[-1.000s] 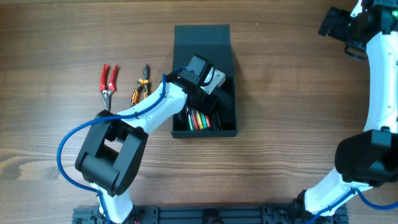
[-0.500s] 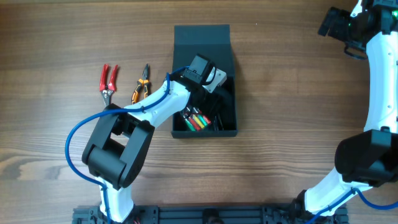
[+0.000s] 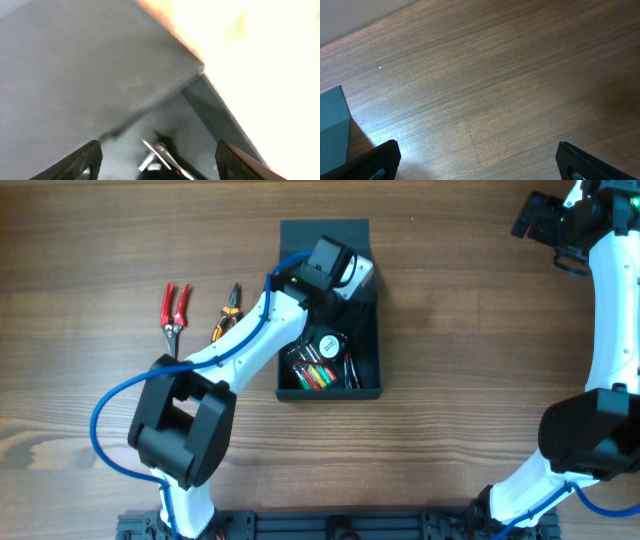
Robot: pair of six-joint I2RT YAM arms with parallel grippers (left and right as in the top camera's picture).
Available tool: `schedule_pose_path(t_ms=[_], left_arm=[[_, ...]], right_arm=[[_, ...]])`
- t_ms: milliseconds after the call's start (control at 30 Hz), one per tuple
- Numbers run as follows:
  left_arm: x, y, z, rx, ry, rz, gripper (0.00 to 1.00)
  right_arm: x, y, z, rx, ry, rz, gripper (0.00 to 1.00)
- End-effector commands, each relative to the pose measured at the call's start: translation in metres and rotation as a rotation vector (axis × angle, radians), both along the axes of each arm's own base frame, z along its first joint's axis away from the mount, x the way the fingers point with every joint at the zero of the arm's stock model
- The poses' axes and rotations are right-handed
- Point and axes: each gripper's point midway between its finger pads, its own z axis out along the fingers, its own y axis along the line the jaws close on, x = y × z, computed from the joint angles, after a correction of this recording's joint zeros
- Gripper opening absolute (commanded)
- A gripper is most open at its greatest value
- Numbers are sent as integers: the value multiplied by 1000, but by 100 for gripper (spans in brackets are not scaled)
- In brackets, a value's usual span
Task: Pack container
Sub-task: 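Release the tape measure in the box and lift the left gripper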
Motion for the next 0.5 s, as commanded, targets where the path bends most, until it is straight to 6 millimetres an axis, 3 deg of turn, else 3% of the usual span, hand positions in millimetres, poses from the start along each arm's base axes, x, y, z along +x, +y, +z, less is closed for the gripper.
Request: schedule_pose_path(t_ms=[0,133,267,367,467], left_arm=[[25,13,67,30,-174,86,76],[35,61,108,166,-309,280,74],[29,102,128,208,-315,420,73],[20,140,127,170,-219,615,73],[3,176,107,129,-29,758,84]], right_arm=[[2,2,11,-8,-27,17,100],[2,2,11,-8,-27,17,100],[2,2,11,-8,-27,17,100],[2,2,11,-8,-27,16,100],[2,2,11,-8,-27,17,100]])
